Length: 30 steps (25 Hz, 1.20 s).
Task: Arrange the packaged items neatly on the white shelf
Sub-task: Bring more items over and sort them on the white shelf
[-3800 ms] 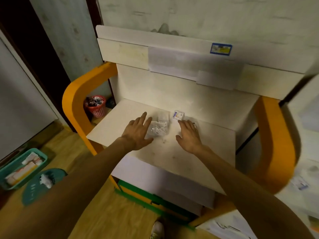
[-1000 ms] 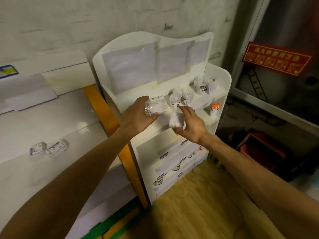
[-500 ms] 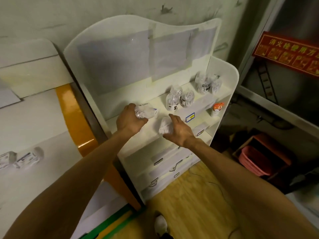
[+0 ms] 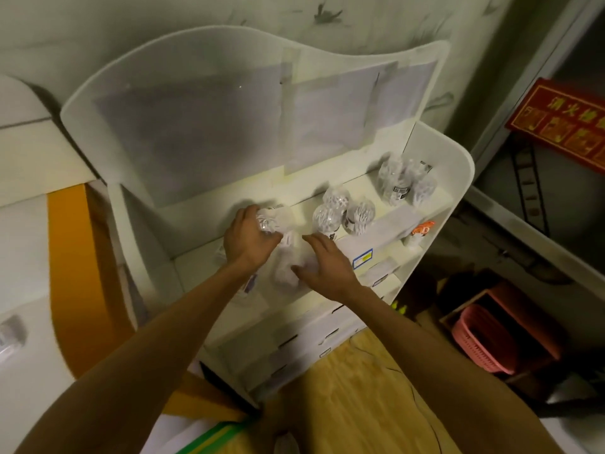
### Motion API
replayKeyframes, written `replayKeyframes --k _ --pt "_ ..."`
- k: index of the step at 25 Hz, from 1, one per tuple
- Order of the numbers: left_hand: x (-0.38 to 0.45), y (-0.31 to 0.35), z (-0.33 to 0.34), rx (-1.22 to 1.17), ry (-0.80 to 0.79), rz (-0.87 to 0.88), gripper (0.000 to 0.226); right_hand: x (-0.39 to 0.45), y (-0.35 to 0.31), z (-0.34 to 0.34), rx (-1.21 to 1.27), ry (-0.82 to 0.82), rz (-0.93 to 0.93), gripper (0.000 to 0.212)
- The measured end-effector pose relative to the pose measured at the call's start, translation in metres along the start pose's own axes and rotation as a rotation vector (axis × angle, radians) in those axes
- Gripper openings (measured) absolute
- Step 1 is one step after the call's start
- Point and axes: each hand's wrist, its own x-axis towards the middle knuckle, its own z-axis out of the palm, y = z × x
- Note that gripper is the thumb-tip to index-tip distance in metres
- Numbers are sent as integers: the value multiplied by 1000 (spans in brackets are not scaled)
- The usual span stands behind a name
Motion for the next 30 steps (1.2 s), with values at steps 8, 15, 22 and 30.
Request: replayKeyframes --k 8,15,22,30 --pt "52 46 34 76 -16 109 77 52 73 -76 -173 407 -88 43" --pt "78 55 57 165 -107 123 76 106 102 -81 -168 286 -148 48" --pt "81 61 83 310 -274 230 84 133 118 -60 -110 238 -217 44" --pt "66 72 74 336 -216 170 91 129 117 -62 -62 227 -218 47"
